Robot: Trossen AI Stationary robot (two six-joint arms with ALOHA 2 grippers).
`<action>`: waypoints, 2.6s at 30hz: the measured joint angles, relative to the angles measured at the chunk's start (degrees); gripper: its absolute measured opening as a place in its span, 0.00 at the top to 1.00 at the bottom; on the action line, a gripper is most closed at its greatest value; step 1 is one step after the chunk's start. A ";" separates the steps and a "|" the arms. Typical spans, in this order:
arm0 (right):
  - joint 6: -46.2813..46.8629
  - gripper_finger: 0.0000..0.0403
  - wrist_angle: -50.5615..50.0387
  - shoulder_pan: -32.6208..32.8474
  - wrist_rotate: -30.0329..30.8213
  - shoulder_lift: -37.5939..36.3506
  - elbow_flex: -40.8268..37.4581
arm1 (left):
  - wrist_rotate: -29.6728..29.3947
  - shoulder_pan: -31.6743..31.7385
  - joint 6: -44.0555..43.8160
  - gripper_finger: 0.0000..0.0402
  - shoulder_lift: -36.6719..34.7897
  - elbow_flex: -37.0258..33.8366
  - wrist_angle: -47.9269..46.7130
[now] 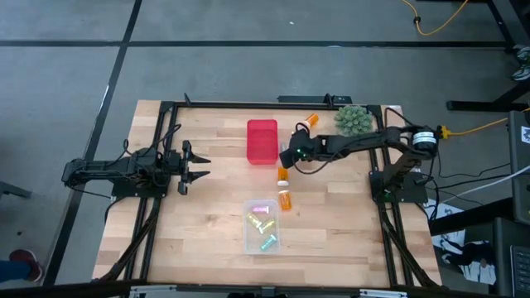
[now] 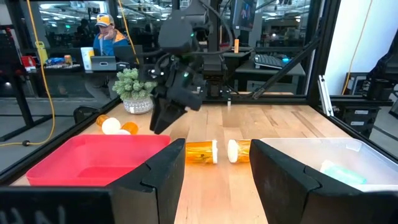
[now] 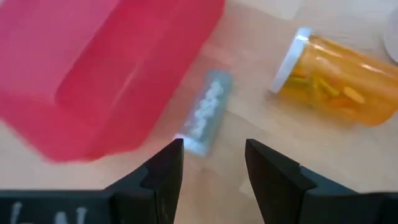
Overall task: Pick and place medicine bottles into bin by pill shape (circle, oval)
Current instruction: Put the small blue pill bottle into the transparent bin
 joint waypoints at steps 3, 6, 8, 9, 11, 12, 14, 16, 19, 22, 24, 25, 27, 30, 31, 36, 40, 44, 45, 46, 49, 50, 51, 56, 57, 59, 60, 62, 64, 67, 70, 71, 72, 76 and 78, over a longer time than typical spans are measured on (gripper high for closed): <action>0.01 0.57 0.21 -1.29 -0.55 0.55 0.00 | 0.00 0.01 0.00 0.57 0.00 0.00 0.00; -0.26 0.57 1.26 -2.62 -3.48 1.30 0.00 | 0.00 -0.01 0.02 0.57 0.00 0.00 0.00; -0.69 0.57 2.34 -3.46 -4.72 1.86 0.00 | 0.00 -0.01 0.01 0.57 0.00 0.01 0.00; -1.14 0.57 3.00 -3.80 -5.08 2.19 0.00 | 0.00 0.00 0.01 0.57 0.00 0.00 0.00; -1.80 0.57 3.52 -4.45 -5.57 2.60 0.00 | -0.01 0.01 0.01 0.57 0.00 0.00 0.00; -1.82 0.57 4.20 -4.71 -5.90 2.82 -0.02 | 0.00 0.00 0.00 0.57 0.00 0.00 0.00; -2.10 0.57 4.61 -5.23 -7.00 3.15 0.00 | -0.01 0.00 0.02 0.57 0.00 0.00 0.00; -3.08 0.57 5.21 -5.48 -7.03 3.64 0.00 | 0.00 0.01 0.02 0.57 0.00 0.00 0.00; -3.35 0.57 5.76 -5.73 -7.16 3.97 0.00 | 0.00 -0.02 0.02 0.57 0.00 0.00 0.00; -3.62 0.57 5.84 -5.78 -7.16 3.97 0.00 | 0.00 0.01 0.04 0.57 0.00 0.00 0.00; -4.88 0.57 6.80 -5.78 -7.63 3.97 0.00 | 0.00 0.00 0.04 0.57 0.00 0.01 0.00; -5.47 0.57 7.46 -5.87 -8.21 3.97 0.00 | -0.01 0.01 0.04 0.57 0.00 0.00 0.00; -6.33 0.57 7.64 -5.89 -8.23 3.97 0.02 | 0.00 0.01 0.04 0.57 0.00 0.00 0.00; -6.49 0.57 7.56 -6.10 -8.25 3.97 0.02 | 0.00 0.01 0.04 0.57 0.00 0.00 0.00; -6.65 0.57 7.50 -6.21 -8.34 4.00 0.02 | 0.00 -0.01 0.04 0.57 0.00 0.00 0.00; -7.96 0.57 7.89 -6.30 -8.49 5.89 0.16 | 0.00 -0.01 0.02 0.57 0.00 0.01 0.00; -7.98 0.57 8.51 -6.28 -8.48 6.78 1.02 | 0.00 -0.01 0.02 0.57 0.00 0.00 0.00; -9.10 0.57 8.07 -6.30 -8.47 6.81 1.81 | 0.00 0.01 0.03 0.57 0.00 0.00 0.00; -9.42 0.57 8.13 -6.30 -8.47 6.81 1.88 | 0.00 0.01 0.02 0.57 0.00 0.00 0.00; -9.54 0.57 7.88 -6.30 -8.47 6.81 1.88 | 0.00 -0.01 0.02 0.57 0.00 0.00 0.00; -9.29 0.57 5.22 -6.30 -8.08 6.81 1.88 | 0.00 0.00 0.02 0.57 0.00 0.01 0.00; -9.28 0.57 4.40 -6.30 -7.99 6.81 1.88 | 0.00 0.01 0.02 0.57 0.00 0.01 0.00; -9.26 0.57 3.74 -6.30 -7.98 6.81 1.88 | 0.00 0.01 0.02 0.57 0.00 0.00 0.00; -9.43 0.57 2.43 -6.30 -6.53 6.81 1.88 | 0.00 0.00 0.00 0.57 0.00 0.00 0.00; -10.02 0.57 2.43 -6.30 -6.51 6.81 1.88 | 0.00 0.01 0.02 0.57 0.00 0.00 0.00; -11.75 0.57 2.38 -6.30 -6.50 6.81 1.88 | 0.00 0.01 0.00 0.57 0.00 0.00 0.00; -12.63 0.57 2.31 -6.30 -6.48 6.81 1.88 | 0.00 0.01 0.00 0.57 0.00 0.00 0.00; -15.04 0.57 2.04 -6.30 -6.49 6.81 1.88 | 0.00 -0.01 0.00 0.57 0.00 0.00 0.00; -17.17 0.57 1.06 -6.30 -6.58 6.81 1.88 | 0.00 -0.01 -0.01 0.57 0.00 0.01 0.00; -18.48 0.57 -0.60 -6.30 -6.85 6.81 1.88 | 0.00 0.01 -0.02 0.57 0.00 0.00 0.00; -18.35 0.57 -1.47 -6.30 -6.61 6.81 1.88 | 0.00 0.01 -0.02 0.57 0.00 0.00 0.00; -18.40 0.57 -1.32 -6.30 -6.54 6.81 1.88 | 0.00 -0.01 -0.02 0.57 0.00 0.00 0.00; -18.45 0.57 -1.31 -6.30 -6.53 6.81 1.88 | 0.00 0.01 -0.02 0.57 0.00 0.00 0.00; -19.44 0.57 -1.29 -6.30 -6.50 6.81 1.88 | 0.00 0.01 -0.04 0.57 0.00 0.00 0.00; -20.01 0.57 -1.29 -6.30 -6.50 6.81 1.88 | 0.00 0.00 -0.06 0.57 0.00 0.00 0.00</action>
